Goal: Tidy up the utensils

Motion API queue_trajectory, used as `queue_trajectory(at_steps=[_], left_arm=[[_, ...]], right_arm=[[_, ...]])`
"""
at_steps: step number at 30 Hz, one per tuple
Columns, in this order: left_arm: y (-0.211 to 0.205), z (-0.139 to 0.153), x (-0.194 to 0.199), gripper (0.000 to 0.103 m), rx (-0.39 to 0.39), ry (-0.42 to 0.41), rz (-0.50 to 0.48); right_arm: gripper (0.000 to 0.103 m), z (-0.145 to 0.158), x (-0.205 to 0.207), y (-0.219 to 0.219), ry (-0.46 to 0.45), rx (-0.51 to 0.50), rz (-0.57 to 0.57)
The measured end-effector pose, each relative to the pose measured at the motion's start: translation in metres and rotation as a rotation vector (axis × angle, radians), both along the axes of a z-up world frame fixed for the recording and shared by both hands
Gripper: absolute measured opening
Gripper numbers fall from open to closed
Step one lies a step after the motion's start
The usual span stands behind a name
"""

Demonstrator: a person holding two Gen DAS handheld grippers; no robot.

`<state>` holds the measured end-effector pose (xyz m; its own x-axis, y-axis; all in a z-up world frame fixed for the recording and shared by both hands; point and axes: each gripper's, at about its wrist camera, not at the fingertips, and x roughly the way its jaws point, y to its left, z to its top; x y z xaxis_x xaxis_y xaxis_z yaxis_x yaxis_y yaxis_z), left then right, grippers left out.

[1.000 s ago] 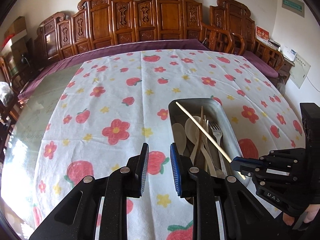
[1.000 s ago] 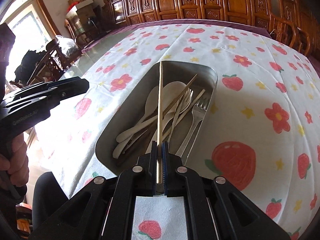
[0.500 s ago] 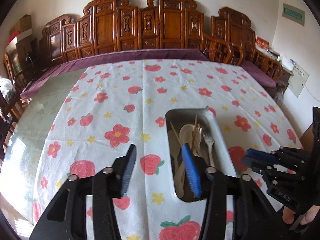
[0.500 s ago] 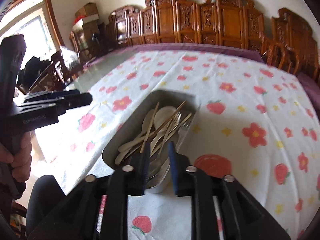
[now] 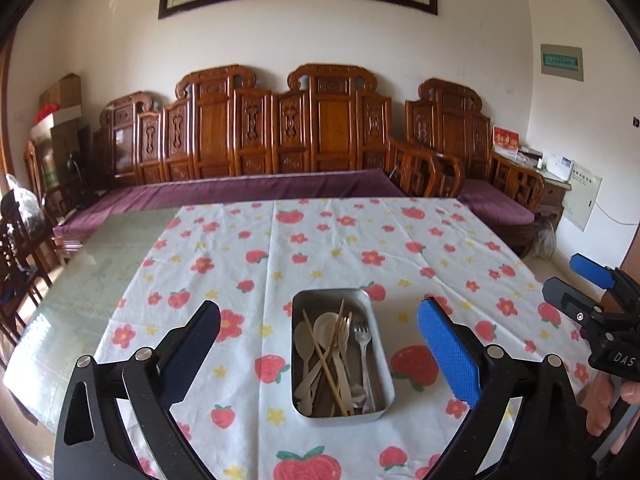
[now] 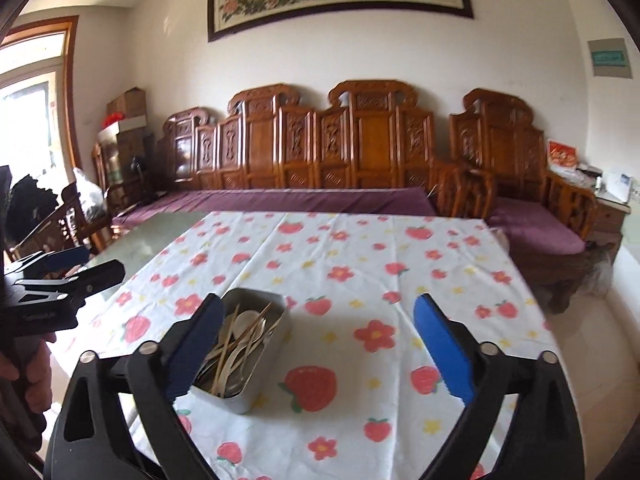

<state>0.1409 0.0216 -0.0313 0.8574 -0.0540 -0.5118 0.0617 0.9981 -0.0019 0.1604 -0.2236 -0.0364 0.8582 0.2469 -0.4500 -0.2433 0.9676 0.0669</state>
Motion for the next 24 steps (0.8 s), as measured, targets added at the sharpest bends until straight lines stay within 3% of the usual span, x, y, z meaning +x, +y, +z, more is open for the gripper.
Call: queue_trajectory(at_steps=[9, 24], left_arm=[[-0.012, 0.011, -0.015, 0.095, 0.001, -0.029, 0.003], [-0.015, 0.013, -0.021, 0.095, -0.002, -0.031, 0.005]], right_arm=[[0.100, 0.019, -0.022, -0.016, -0.054, 0.012, -0.037], [0.100, 0.019, -0.025, -0.019, -0.057, 0.006, -0.055]])
